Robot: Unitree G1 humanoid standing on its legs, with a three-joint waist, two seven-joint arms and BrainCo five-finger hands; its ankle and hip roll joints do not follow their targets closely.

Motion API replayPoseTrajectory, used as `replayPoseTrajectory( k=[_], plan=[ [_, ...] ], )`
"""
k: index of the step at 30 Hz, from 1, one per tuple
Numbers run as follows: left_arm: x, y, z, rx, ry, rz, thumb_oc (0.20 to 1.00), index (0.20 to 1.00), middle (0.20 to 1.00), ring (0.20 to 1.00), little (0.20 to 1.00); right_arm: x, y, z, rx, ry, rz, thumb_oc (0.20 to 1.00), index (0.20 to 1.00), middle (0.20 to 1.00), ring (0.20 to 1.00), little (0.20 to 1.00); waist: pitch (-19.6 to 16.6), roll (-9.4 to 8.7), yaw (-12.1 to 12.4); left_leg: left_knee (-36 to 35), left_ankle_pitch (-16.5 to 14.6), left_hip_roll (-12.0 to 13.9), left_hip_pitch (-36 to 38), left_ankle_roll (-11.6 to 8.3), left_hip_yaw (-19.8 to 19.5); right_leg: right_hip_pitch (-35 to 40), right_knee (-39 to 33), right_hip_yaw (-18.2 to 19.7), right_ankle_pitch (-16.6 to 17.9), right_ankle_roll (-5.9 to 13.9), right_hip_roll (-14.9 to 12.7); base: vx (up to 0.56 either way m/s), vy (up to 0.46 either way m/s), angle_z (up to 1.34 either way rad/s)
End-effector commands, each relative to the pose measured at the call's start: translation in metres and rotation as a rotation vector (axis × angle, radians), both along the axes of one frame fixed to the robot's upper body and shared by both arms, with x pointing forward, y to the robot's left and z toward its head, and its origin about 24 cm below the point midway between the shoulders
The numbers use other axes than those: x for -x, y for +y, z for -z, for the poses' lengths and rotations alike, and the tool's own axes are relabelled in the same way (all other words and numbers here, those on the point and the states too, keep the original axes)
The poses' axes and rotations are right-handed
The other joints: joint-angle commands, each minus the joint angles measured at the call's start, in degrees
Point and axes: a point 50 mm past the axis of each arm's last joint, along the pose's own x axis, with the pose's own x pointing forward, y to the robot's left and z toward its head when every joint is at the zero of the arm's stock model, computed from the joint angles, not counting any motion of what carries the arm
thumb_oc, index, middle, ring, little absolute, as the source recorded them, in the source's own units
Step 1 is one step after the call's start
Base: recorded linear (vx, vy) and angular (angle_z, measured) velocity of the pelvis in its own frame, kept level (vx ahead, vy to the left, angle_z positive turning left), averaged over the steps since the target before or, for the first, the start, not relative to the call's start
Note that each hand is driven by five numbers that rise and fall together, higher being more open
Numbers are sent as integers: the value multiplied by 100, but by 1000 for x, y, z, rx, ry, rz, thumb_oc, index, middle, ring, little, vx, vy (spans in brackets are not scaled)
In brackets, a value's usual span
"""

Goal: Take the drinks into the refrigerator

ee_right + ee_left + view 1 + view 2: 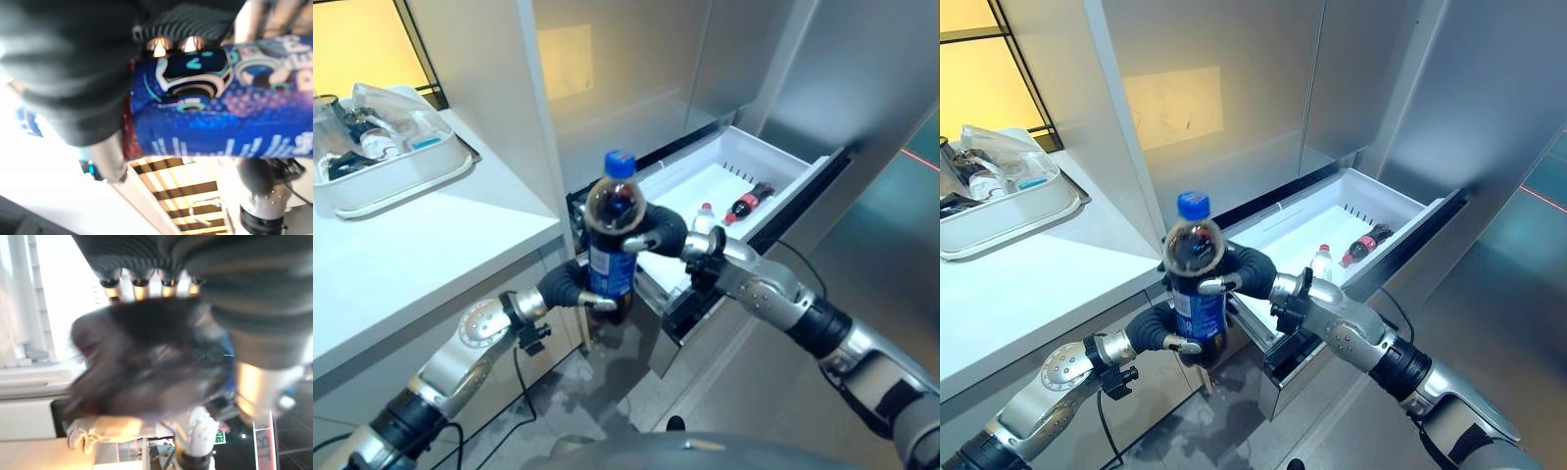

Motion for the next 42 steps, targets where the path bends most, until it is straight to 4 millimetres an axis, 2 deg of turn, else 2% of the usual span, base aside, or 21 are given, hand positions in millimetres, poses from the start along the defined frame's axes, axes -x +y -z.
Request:
replayPoseTrajectory(
  k=[1, 2, 3, 5, 6, 7, 8, 9, 10, 11, 12, 23, 27, 34, 39, 40, 41, 42],
  plan=[
    [-7, -4, -20, 87, -95, 1, 1000, 1000, 1000, 1000, 1000, -6, -16, -58, -261, -191, 95, 200, 200, 200, 200, 200, 38, 46, -7, 4, -187, -56, -243, 253, -514, 388, 710, -204, -906, 546, -419, 0, 0, 0],
    [-7, -4, -20, 87, -95, 1, 1000, 1000, 1000, 1000, 1000, -6, -16, -58, -261, -191, 95, 200, 200, 200, 200, 200, 35, 44, -5, 4, -188, -56, -243, 253, -514, 389, 710, -204, -906, 546, -419, 0, 0, 0],
    [-4, -1, -16, 108, -74, -21, 1000, 1000, 1000, 1000, 1000, -9, -35, -54, -293, -177, 197, 200, 200, 200, 200, 200, 34, 38, -27, 4, -192, -64, -251, 257, -521, 395, 691, -204, -897, 548, -419, 0, 0, 0],
    [-1, 2, -14, 121, -60, -31, 1000, 1000, 1000, 1000, 1000, -10, -53, -54, -300, -192, 277, 200, 200, 200, 200, 200, 25, 27, -43, 4, -192, -67, -260, 259, -533, 399, 679, -213, -892, 553, -419, 0, 0, 0],
    [-1, 2, -14, 121, -59, -30, 1000, 1000, 1000, 1000, 1000, -10, -53, -53, -300, -192, 278, 200, 200, 200, 200, 200, 21, 27, -40, 4, -193, -67, -260, 259, -534, 399, 678, -214, -893, 553, -419, 0, 0, 0],
    [3, 5, -13, 151, -40, -45, 1000, 1000, 1000, 1000, 1000, -11, -77, -52, -324, -196, 384, 200, 200, 200, 200, 200, 21, 11, -63, 4, -192, -66, -274, 256, -552, 402, 669, -225, -887, 558, -421, 0, 0, 0],
    [3, 5, -13, 151, -39, -44, 1000, 1000, 1000, 1000, 1000, -11, -77, -52, -324, -195, 385, 200, 200, 200, 200, 200, 17, 10, -60, 4, -193, -66, -273, 256, -554, 404, 668, -226, -888, 558, -421, 0, 0, 0],
    [5, 9, -12, 166, -28, -63, 1000, 1000, 1000, 1000, 1000, -11, -94, -50, -347, -192, 468, 200, 200, 200, 200, 200, 16, -2, -78, 4, -197, -63, -282, 256, -571, 402, 659, -240, -881, 564, -424, 0, 0, 0],
    [6, 12, -12, 172, -26, -75, 1000, 1000, 1000, 1000, 1000, -10, -103, -49, -362, -193, 515, 200, 200, 200, 200, 200, 17, -5, -91, 4, -196, -67, -287, 257, -579, 401, 658, -246, -879, 567, -422, 0, 0, 0],
    [7, 12, -12, 172, -25, -74, 1000, 1000, 1000, 1000, 1000, -10, -104, -49, -362, -192, 515, 200, 200, 200, 200, 200, 11, -7, -88, 4, -196, -67, -288, 257, -580, 402, 658, -247, -880, 567, -423, 0, 0, 0],
    [8, 18, -10, 190, -17, -111, 1000, 1000, 1000, 1000, 1000, -7, -120, -47, -374, -199, 595, 200, 200, 200, 200, 200, 12, -21, -111, 4, -195, -67, -296, 256, -584, 403, 650, -252, -878, 570, -423, 0, 0, 0],
    [14, 40, -3, 273, 1, -296, 1000, 1000, 1000, 1000, 1000, 6, -179, -49, -380, -273, 912, 200, 200, 200, 200, 200, 8, -48, -169, 4, -195, -74, -324, 262, -579, 382, 641, -258, -876, 560, -400, 0, -1, 0],
    [16, 43, -4, 287, -3, -309, 1000, 1000, 1000, 1000, 1000, 7, -195, -53, -338, -310, 995, 200, 200, 200, 200, 200, 28, -45, -172, 4, -200, -81, -340, 273, -575, 360, 650, -246, -869, 562, -405, 0, 0, 0],
    [18, 35, -10, 293, 3, -223, 1000, 1000, 1000, 1000, 1000, 3, -206, -62, -252, -363, 1046, 200, 200, 200, 200, 200, 66, -45, -185, 4, -204, -77, -346, 268, -571, 314, 699, -252, -882, 558, -401, 0, 0, 0],
    [20, 22, -11, 291, 61, -87, 1000, 1000, 1000, 1000, 1000, -20, -205, -82, -140, -429, 1035, 200, 200, 200, 200, 200, 148, -49, -129, 4, -208, -67, -369, 270, -563, 243, 759, -240, -900, 566, -384, 0, 0, 0],
    [22, 16, -9, 292, 104, -32, 1000, 1000, 1000, 1000, 1000, -30, -201, -93, -110, -456, 1012, 200, 200, 200, 200, 200, 195, -45, -93, 4, -188, -62, -386, 268, -547, 194, 773, -217, -903, 565, -374, 0, 0, 0],
    [22, 16, -9, 294, 102, -33, 1000, 1000, 1000, 1000, 1000, -31, -200, -94, -110, -458, 1010, 200, 200, 200, 200, 200, 204, -37, -98, 4, -189, -60, -386, 267, -542, 189, 778, -212, -904, 565, -372, -21, 0, -4],
    [23, 14, -8, 294, 127, -5, 1000, 1000, 1000, 1000, 1000, -37, -197, -104, -92, -488, 995, 200, 200, 200, 200, 200, 235, -37, -79, 7, -175, -55, -406, 264, -530, 161, 776, -195, -905, 564, -365, -25, -4, -7]
  ],
)
